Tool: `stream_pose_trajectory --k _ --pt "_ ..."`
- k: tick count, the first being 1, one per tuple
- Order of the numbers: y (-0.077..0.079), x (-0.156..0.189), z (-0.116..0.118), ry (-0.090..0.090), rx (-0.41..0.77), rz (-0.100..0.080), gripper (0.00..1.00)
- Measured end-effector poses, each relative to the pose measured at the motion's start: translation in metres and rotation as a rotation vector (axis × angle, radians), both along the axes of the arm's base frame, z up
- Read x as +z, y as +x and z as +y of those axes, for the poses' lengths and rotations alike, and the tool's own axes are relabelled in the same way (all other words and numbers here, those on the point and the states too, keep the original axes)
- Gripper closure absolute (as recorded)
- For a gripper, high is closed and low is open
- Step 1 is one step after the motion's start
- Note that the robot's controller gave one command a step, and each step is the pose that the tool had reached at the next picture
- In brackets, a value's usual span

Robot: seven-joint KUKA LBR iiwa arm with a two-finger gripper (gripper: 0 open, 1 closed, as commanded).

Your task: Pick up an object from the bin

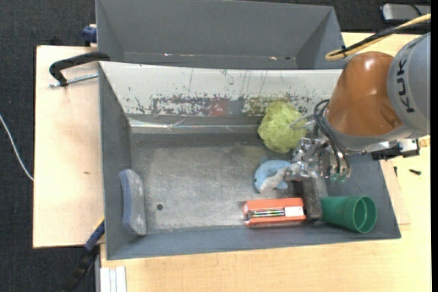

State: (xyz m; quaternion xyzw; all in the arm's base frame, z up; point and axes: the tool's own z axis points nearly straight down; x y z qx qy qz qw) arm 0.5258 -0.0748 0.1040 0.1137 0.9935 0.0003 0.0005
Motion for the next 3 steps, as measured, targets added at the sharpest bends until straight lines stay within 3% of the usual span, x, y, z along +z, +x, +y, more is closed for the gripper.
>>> stream_pose_trajectory --k 2,3 --pt "-0.002 0.017 0.0 0.0 0.001 -0.002 1.0" --pt "0.015 0.142 -0.017 -0.001 -0.005 -0.004 1.0"
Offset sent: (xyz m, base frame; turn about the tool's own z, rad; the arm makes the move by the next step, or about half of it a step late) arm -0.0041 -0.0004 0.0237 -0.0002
